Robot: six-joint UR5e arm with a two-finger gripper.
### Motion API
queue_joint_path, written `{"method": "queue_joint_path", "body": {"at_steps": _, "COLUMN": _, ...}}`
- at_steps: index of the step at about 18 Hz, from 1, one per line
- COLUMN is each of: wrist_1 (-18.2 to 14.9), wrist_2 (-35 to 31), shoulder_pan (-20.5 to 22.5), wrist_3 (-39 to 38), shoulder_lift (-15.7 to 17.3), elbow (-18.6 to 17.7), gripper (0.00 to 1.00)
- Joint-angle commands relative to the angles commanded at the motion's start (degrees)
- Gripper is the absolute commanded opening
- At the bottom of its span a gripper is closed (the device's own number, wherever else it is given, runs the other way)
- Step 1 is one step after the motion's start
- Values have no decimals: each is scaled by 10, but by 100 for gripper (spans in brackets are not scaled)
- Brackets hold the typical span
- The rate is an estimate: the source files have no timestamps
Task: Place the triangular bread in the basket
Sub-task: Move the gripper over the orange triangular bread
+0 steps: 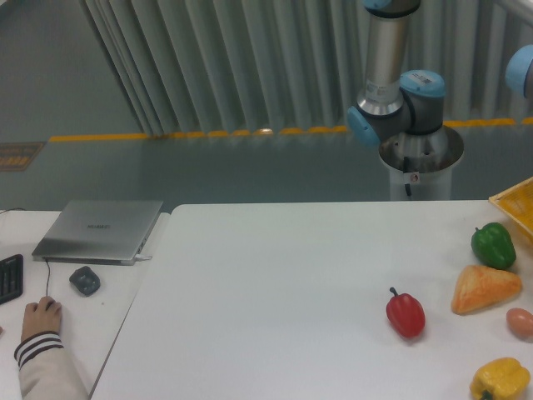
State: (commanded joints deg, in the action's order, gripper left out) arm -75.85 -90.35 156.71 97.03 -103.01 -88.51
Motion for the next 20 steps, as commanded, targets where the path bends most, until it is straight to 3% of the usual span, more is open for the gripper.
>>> {"method": "queue_joint_path", "body": {"at_steps": 13, "wrist_1": 2, "wrist_2": 11, "shoulder_pan": -17, "wrist_3": -10, "shoulder_lift": 15, "elbow": -16, "gripper": 100}}
{"method": "queue_joint_path", "body": {"at_steps": 17, "wrist_1": 4, "wrist_2": 12, "shoulder_pan": -32, "wrist_3": -71, "shoulder_lift": 13, "elbow": -17, "gripper": 100}}
{"method": "queue_joint_path", "body": {"at_steps": 20, "wrist_1": 30, "wrist_2": 11, "shoulder_pan": -63, "wrist_3": -150, "shoulder_lift": 5, "elbow": -14, "gripper": 100}}
